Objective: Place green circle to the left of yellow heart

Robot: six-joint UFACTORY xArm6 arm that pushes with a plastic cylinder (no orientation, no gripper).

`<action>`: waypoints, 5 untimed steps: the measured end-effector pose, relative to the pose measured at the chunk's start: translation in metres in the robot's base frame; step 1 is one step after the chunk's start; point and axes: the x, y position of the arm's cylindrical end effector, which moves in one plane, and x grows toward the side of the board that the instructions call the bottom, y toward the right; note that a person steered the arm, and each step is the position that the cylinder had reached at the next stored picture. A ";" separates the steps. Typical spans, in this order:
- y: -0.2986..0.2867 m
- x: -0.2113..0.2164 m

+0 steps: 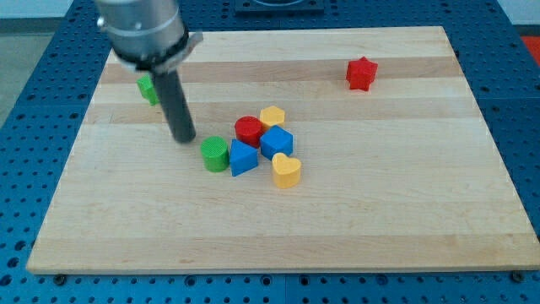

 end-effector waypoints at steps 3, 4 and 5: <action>0.023 0.002; 0.023 0.015; 0.023 0.049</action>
